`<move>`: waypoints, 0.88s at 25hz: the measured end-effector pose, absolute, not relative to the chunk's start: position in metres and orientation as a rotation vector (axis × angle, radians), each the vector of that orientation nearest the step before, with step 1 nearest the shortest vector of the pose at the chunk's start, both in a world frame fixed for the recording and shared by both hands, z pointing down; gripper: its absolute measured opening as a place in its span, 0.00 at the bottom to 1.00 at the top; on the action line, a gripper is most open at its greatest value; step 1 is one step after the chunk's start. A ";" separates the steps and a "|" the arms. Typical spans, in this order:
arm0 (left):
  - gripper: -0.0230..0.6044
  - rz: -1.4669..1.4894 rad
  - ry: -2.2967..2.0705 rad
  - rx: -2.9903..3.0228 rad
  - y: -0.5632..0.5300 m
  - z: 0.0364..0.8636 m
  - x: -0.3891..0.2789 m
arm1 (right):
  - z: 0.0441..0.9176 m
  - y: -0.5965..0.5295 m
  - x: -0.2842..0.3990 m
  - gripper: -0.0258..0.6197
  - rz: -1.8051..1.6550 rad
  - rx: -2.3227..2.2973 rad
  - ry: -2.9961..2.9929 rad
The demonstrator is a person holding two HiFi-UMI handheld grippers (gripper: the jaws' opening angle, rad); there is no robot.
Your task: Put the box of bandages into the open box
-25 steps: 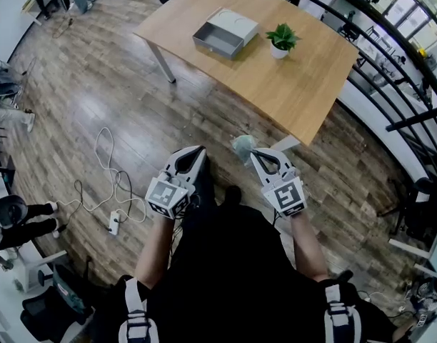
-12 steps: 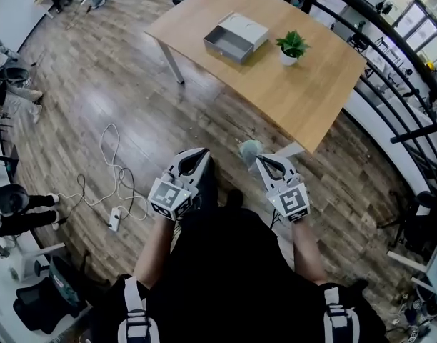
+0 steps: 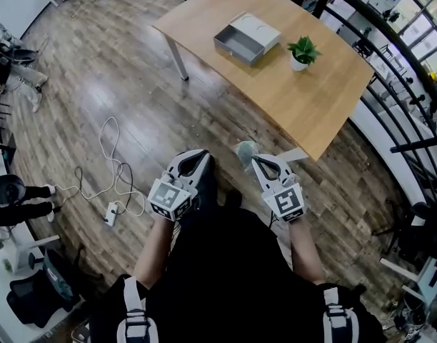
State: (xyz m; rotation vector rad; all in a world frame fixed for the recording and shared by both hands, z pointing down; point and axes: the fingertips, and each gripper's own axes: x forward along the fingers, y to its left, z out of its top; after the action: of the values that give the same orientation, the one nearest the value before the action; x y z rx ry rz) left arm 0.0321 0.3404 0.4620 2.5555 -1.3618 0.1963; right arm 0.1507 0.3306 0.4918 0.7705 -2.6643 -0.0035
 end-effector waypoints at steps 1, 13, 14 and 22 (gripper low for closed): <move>0.08 0.195 -1.360 2.555 0.338 0.462 0.030 | 0.492 0.329 0.148 0.08 -0.019 0.762 -2.661; 0.08 0.196 -1.315 2.582 0.290 0.458 0.010 | 0.491 0.284 0.125 0.08 -0.038 0.757 -2.623; 0.08 0.194 -1.312 2.584 0.285 0.458 0.006 | 0.490 0.279 0.122 0.08 -0.045 0.761 -2.624; 0.08 0.163 -1.286 2.580 0.248 0.458 -0.019 | 0.485 0.246 0.097 0.08 -0.073 0.774 -2.596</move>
State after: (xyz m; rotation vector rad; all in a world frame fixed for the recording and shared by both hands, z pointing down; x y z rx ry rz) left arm -0.0194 0.2484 0.4583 2.5801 -1.2864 0.1627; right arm 0.0966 0.2456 0.4851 0.7744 -2.5957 -0.0732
